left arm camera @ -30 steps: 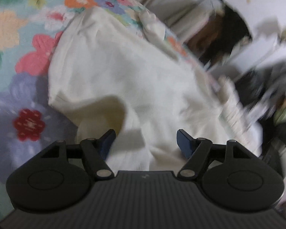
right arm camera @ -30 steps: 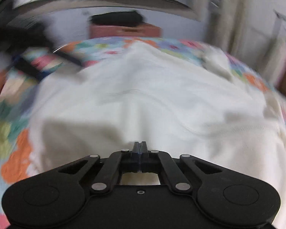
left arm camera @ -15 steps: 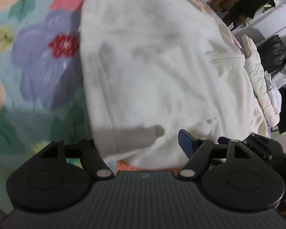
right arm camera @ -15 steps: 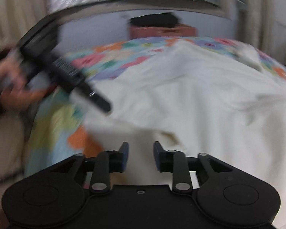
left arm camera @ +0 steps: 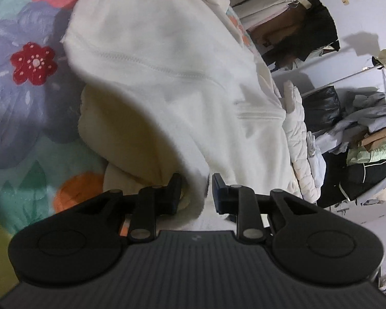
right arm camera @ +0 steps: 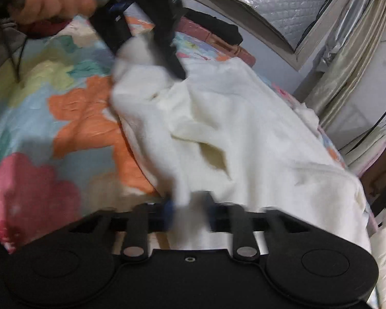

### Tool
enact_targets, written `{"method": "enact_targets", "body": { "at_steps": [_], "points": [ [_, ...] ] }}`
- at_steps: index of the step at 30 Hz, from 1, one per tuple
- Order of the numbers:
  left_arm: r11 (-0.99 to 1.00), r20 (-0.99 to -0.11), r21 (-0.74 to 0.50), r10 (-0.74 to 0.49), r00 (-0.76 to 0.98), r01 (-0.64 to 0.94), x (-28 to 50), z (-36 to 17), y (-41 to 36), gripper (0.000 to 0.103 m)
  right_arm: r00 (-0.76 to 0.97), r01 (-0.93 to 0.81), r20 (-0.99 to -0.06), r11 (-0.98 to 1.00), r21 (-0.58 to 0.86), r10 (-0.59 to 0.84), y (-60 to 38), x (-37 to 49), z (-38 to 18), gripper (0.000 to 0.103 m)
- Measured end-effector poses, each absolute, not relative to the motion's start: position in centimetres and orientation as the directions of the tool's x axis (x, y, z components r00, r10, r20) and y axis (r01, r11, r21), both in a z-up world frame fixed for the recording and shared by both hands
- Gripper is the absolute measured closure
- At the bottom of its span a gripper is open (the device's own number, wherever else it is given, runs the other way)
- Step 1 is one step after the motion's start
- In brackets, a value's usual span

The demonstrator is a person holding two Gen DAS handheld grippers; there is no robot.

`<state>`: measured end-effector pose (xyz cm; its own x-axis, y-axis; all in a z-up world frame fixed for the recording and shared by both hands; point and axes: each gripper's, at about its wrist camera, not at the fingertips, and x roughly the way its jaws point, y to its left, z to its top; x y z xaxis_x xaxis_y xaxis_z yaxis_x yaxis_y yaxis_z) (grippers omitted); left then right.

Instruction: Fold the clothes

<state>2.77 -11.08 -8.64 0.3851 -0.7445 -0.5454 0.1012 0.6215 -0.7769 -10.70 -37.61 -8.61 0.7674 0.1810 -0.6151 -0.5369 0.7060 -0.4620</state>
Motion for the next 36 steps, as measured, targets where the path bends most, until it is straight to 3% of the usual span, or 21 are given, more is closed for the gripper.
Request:
{"method": "enact_targets", "body": {
  "at_steps": [4,6,10,14,15,19,21,22,23,25,28,30,36],
  "points": [
    [0.629,-0.513,-0.758,-0.738,0.439,0.171,2.5,-6.9,-11.3,0.079,0.765,-0.525,-0.614,0.742,-0.416,0.197,-38.4,-10.5,-7.9,0.091],
    [0.643,-0.526,-0.741,-0.734,0.430,0.191,1.9,-6.5,-11.4,0.073,0.763,-0.519,-0.612,0.760,-0.392,0.206,-38.8,-10.4,-7.6,0.091],
    [0.724,-0.634,-0.669,-0.674,0.378,0.169,1.1,-7.0,-12.3,0.057,0.761,-0.505,-0.609,0.792,-0.343,0.222,-39.6,-10.1,-6.9,0.091],
    [0.849,-0.779,-0.492,-0.528,0.339,0.195,0.1,-7.3,-13.5,0.043,0.760,-0.490,-0.605,0.821,-0.293,0.238,-40.4,-9.9,-6.2,0.093],
    [0.862,-0.794,-0.462,-0.507,0.334,0.211,-0.2,-7.2,-13.8,0.042,0.759,-0.486,-0.604,0.828,-0.280,0.242,-40.6,-9.9,-6.0,0.093],
    [0.832,-0.776,-0.495,-0.553,0.305,0.249,-1.1,-7.2,-14.1,0.017,0.751,-0.462,-0.608,0.862,-0.208,0.255,-41.4,-8.8,-5.6,0.094],
    [0.818,-0.769,-0.519,-0.574,0.282,0.248,-0.9,-7.6,-14.2,0.029,0.745,-0.447,-0.613,0.879,-0.165,0.263,-41.8,-8.3,-5.5,0.094],
    [0.826,-0.776,-0.509,-0.562,0.287,0.242,-0.7,-7.8,-14.2,0.066,0.741,-0.438,-0.616,0.888,-0.141,0.268,-42.0,-8.1,-5.4,0.094],
    [0.835,-0.783,-0.498,-0.549,0.292,0.236,-0.6,-8.0,-14.3,0.094,0.737,-0.434,-0.618,0.892,-0.124,0.273,-42.1,-7.9,-5.5,0.094],
    [0.856,-0.794,-0.472,-0.516,0.321,0.211,-0.3,-8.2,-14.4,0.094,0.724,-0.439,-0.620,0.895,-0.077,0.302,-42.4,-7.8,-5.6,0.093],
    [0.924,-0.801,-0.318,-0.383,0.460,0.214,-1.2,-6.7,-14.8,0.094,0.657,-0.497,-0.617,0.865,0.076,0.432,-43.1,-8.2,-5.4,0.094],
    [0.939,-0.753,-0.266,-0.344,0.561,0.219,-2.6,-4.4,-14.6,0.095,0.633,-0.511,-0.599,0.846,0.153,0.490,-43.5,-8.8,-4.7,0.094],
    [0.916,-0.520,-0.354,-0.360,0.774,0.188,-8.2,3.1,-12.3,0.096,0.598,-0.553,-0.501,0.774,0.308,0.626,-45.6,-10.2,-0.9,0.093]
  ]
}}
